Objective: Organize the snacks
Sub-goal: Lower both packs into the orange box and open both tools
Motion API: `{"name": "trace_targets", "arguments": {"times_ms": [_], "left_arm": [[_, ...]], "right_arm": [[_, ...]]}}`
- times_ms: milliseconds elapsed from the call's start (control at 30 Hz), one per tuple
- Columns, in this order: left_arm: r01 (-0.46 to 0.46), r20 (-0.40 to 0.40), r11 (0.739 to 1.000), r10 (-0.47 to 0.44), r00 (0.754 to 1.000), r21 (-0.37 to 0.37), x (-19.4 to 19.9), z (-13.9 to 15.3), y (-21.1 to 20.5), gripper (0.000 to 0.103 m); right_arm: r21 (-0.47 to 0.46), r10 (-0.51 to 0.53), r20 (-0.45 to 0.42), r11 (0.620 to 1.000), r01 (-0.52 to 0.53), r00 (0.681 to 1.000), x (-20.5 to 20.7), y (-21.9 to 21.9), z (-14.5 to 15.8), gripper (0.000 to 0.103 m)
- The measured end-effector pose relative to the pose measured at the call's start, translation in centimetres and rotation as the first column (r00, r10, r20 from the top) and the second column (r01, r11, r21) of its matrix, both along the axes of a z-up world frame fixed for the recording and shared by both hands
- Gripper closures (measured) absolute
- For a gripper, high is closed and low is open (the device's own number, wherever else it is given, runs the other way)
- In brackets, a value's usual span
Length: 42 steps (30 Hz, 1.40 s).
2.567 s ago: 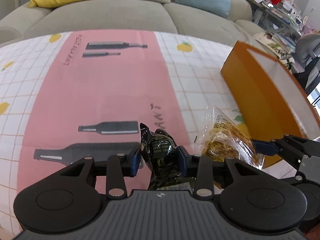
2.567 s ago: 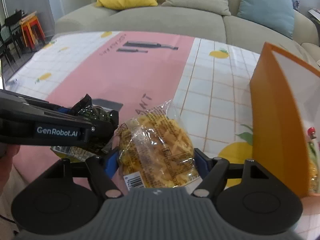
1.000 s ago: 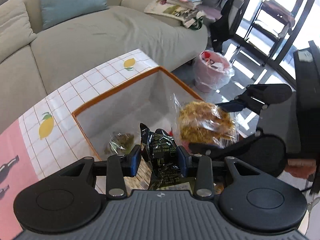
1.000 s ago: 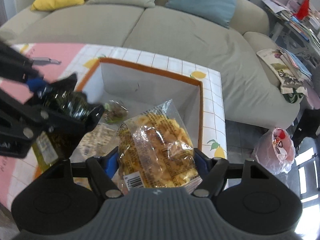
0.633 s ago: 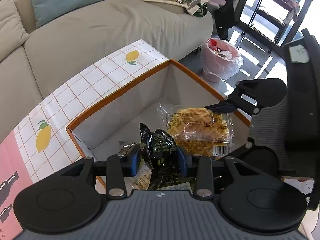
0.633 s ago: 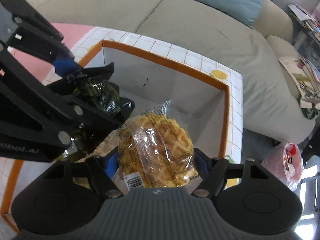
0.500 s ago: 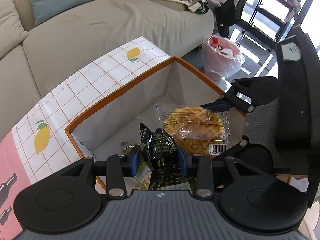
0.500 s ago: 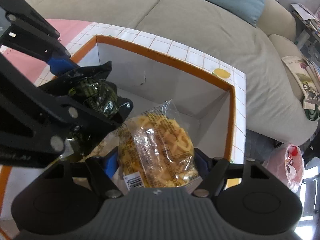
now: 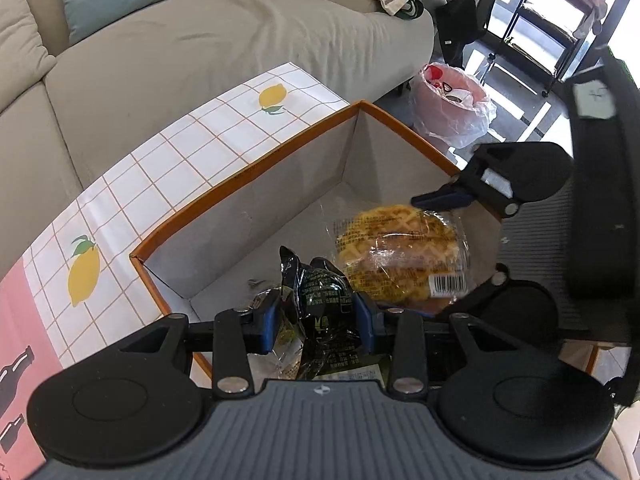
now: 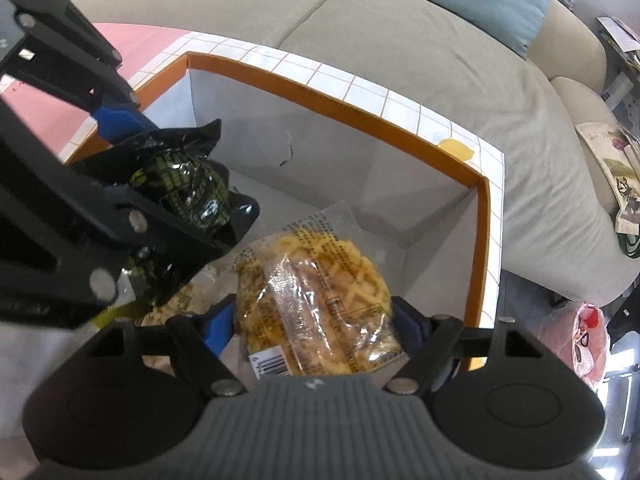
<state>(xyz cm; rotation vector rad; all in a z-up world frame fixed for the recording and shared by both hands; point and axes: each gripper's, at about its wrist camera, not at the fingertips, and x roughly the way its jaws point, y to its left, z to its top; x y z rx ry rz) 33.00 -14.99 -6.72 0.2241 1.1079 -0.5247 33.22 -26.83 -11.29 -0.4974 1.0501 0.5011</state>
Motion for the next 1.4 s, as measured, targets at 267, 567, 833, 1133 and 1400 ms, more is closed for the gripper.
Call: {"name": "trace_targets", "arguments": {"times_ms": [267, 567, 833, 1133, 1400], "left_arm": [[0.012, -0.017, 1.0, -0.012, 1.0, -0.005, -0.7, 0.3, -0.6, 0.06], [0.062, -0.118, 0.997, -0.066, 0.991, -0.035, -1.4, -1.9, -4.3, 0.06], [-0.004, -0.167, 1.0, 0.003, 0.986, -0.009, 0.5, -4.7, -5.6, 0.06], [-0.055, -0.213, 0.998, 0.053, 0.976, -0.005, 0.9, -5.4, -5.7, 0.054], [-0.047, -0.123, 0.998, 0.042, 0.991, -0.042, -1.2, -0.6, -4.2, 0.045]], "right_arm": [[-0.006, 0.05, 0.045, 0.999, -0.05, 0.998, -1.9, -1.4, 3.0, 0.017], [-0.011, 0.05, -0.01, 0.999, -0.05, 0.999, -4.5, -3.3, 4.1, 0.053], [0.001, 0.032, -0.004, 0.999, -0.032, 0.999, -5.2, -4.1, 3.7, 0.053], [-0.009, 0.048, -0.002, 0.999, -0.048, 0.999, -4.3, -4.0, 3.3, 0.048], [-0.005, 0.044, -0.007, 0.999, -0.044, 0.999, -5.6, -3.4, 4.4, 0.041]]}}
